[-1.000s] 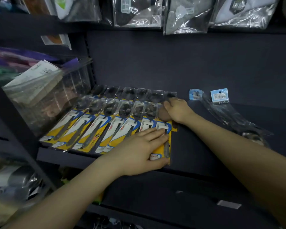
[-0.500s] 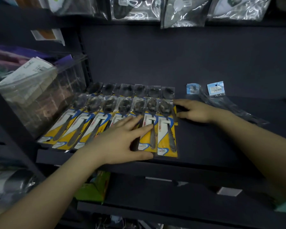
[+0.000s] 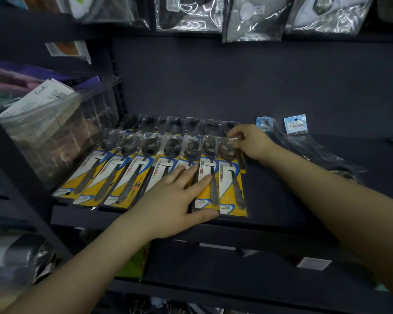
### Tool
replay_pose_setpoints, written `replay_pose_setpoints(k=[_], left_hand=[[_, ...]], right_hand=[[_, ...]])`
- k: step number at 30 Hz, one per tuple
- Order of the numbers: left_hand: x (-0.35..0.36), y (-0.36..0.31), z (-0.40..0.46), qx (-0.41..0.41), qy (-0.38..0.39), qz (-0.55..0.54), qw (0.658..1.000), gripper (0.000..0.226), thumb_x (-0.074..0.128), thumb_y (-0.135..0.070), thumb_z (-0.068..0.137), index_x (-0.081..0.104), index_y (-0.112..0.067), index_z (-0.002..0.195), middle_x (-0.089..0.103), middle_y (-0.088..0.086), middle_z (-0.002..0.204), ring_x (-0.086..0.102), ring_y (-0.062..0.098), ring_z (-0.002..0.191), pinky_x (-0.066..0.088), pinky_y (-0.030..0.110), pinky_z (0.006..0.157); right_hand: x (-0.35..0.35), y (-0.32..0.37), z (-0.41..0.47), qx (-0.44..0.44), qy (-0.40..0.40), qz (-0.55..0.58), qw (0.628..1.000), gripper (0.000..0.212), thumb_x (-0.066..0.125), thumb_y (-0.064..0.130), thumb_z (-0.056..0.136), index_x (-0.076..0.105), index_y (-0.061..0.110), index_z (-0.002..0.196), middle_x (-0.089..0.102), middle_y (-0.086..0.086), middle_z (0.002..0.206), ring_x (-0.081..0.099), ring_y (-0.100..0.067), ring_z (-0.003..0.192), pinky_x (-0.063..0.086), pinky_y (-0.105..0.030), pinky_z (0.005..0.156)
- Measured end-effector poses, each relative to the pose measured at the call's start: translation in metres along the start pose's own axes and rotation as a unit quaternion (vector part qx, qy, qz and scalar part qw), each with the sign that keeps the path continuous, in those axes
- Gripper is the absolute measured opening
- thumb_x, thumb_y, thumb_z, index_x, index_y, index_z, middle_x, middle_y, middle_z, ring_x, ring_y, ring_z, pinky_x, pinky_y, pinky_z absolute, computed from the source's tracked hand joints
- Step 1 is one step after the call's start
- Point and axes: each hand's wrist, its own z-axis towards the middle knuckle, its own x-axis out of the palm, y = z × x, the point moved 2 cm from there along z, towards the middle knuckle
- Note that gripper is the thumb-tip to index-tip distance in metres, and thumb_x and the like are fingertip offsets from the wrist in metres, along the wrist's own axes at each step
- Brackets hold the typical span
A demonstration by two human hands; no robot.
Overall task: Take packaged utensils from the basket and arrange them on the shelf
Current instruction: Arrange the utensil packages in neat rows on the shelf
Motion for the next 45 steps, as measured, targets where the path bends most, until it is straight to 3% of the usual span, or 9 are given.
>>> replay_pose_setpoints(k=[4,11,16,20,26,32,36,40,45], left_hand=[[-0.004,0.003,-0.007,-0.004,-0.036,-0.068,0.997,0.091,0.009,-0.088,0.063,-0.007,-0.044,0.141,-0.012,-0.011,0.156,-0.006,0.01,0.143,0.007,0.029,0.115],[-0.005,0.036,-0.025,-0.014,-0.06,-0.046,0.997,0.125,-0.007,-0.095,0.04,0.011,-0.03,0.145,0.002,-0.015,0.154,-0.003,-0.004,0.135,0.006,0.02,0.111],[-0.007,0.049,-0.031,0.012,-0.013,-0.061,0.998,0.115,-0.002,-0.097,0.042,0.01,-0.042,0.142,-0.008,-0.029,0.144,-0.005,-0.007,0.134,0.014,0.026,0.116],[-0.007,0.044,-0.029,0.011,-0.042,-0.029,0.999,0.111,-0.008,-0.094,0.041,0.015,-0.048,0.14,0.005,-0.023,0.151,0.001,-0.004,0.135,0.019,0.026,0.112],[-0.004,0.035,-0.023,-0.007,-0.078,0.025,0.997,0.113,-0.015,-0.091,0.043,0.021,-0.044,0.14,0.02,-0.007,0.151,0.017,0.014,0.138,0.026,0.033,0.11],[-0.012,0.019,-0.017,0.0,-0.125,0.008,0.992,0.111,-0.002,-0.094,0.049,0.032,-0.034,0.137,0.03,-0.005,0.146,0.027,0.016,0.134,0.033,0.037,0.107],[-0.031,-0.01,-0.001,0.055,-0.171,-0.035,0.983,0.093,0.019,-0.084,0.063,0.036,-0.03,0.136,0.033,-0.009,0.145,0.029,0.013,0.134,0.032,0.037,0.109],[-0.043,-0.047,0.041,0.117,-0.166,-0.069,0.977,0.065,0.032,-0.063,0.076,0.051,-0.024,0.124,0.051,-0.007,0.129,0.047,0.011,0.119,0.042,0.031,0.099],[-0.049,-0.089,0.106,0.153,-0.14,-0.048,0.977,0.043,0.053,-0.038,0.087,0.051,-0.018,0.125,0.055,0.001,0.125,0.053,0.019,0.112,0.044,0.035,0.095]], right_hand=[[-0.006,-0.006,0.005,0.02,-0.01,0.049,0.999,0.019,0.052,-0.003,0.089,0.067,0.001,0.1,0.061,-0.005,0.078,0.054,-0.013,0.067,0.045,-0.023,0.066],[-0.005,0.004,-0.019,-0.042,-0.105,-0.152,0.982,0.042,0.057,0.018,0.088,0.054,0.003,0.127,0.051,-0.021,0.13,0.045,-0.035,0.123,0.038,-0.037,0.102],[0.009,0.04,-0.099,-0.255,0.19,-0.179,0.931,0.076,0.043,0.06,0.082,0.035,0.015,0.143,0.03,-0.003,0.153,0.026,-0.015,0.141,0.015,-0.017,0.113],[0.011,0.02,-0.114,-0.134,0.168,-0.287,0.933,0.116,0.008,0.091,0.057,0.007,0.021,0.15,0.003,-0.001,0.16,0.0,-0.019,0.148,0.006,-0.036,0.121],[0.016,0.019,-0.118,-0.069,0.198,-0.264,0.941,0.086,0.032,0.063,0.087,-0.005,0.018,0.15,-0.011,0.0,0.16,-0.014,-0.016,0.146,0.0,-0.032,0.119],[0.006,0.022,-0.116,-0.085,0.141,-0.213,0.963,0.073,0.028,0.059,0.091,0.007,0.022,0.15,-0.004,0.001,0.16,-0.006,-0.015,0.147,-0.003,-0.036,0.119],[-0.057,-0.012,-0.09,-0.016,-0.036,-0.183,0.982,0.054,0.046,0.042,0.093,0.039,0.016,0.14,0.04,-0.012,0.146,0.035,-0.029,0.136,0.029,-0.038,0.11],[-0.103,-0.08,-0.068,0.211,0.009,-0.249,0.945,0.056,0.05,0.05,0.086,0.053,0.012,0.126,0.058,-0.016,0.124,0.055,-0.036,0.113,0.045,-0.043,0.098],[-0.122,-0.109,-0.063,0.204,0.039,-0.161,0.965,0.047,0.065,0.042,0.079,0.062,0.004,0.107,0.065,-0.013,0.103,0.063,-0.029,0.091,0.051,-0.035,0.078]])
